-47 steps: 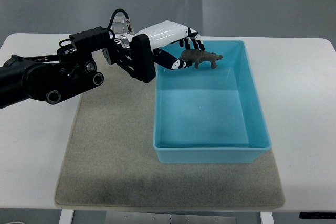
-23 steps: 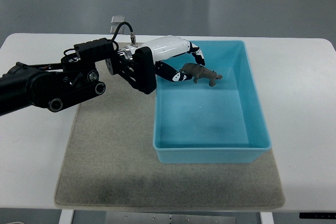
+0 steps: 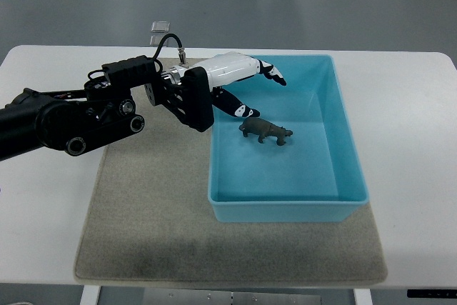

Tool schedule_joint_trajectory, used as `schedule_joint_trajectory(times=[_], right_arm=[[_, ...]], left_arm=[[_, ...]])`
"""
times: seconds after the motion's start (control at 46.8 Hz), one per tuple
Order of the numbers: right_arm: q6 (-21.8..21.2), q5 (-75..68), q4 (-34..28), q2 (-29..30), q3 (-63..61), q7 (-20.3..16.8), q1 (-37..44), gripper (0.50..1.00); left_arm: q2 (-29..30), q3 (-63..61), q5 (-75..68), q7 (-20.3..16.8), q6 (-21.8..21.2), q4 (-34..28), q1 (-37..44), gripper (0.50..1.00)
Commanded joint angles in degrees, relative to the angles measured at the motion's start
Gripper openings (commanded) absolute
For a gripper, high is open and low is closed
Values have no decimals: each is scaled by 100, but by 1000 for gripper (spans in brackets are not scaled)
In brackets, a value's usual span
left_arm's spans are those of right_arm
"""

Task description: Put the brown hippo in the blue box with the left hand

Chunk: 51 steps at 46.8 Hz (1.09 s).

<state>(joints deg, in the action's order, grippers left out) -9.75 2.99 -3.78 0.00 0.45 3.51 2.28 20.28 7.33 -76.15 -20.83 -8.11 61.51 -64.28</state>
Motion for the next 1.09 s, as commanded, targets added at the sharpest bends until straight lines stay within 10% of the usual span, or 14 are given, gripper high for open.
schedule_joint_trajectory(times=[0.0, 1.069], right_arm=[[-1, 0, 0, 0, 8, 1, 0, 936], [-1, 0, 0, 0, 8, 1, 0, 936]], left_arm=[[11, 58, 21, 0, -42, 1, 74, 941], [486, 2088, 3906, 0, -147, -228, 1119, 996]])
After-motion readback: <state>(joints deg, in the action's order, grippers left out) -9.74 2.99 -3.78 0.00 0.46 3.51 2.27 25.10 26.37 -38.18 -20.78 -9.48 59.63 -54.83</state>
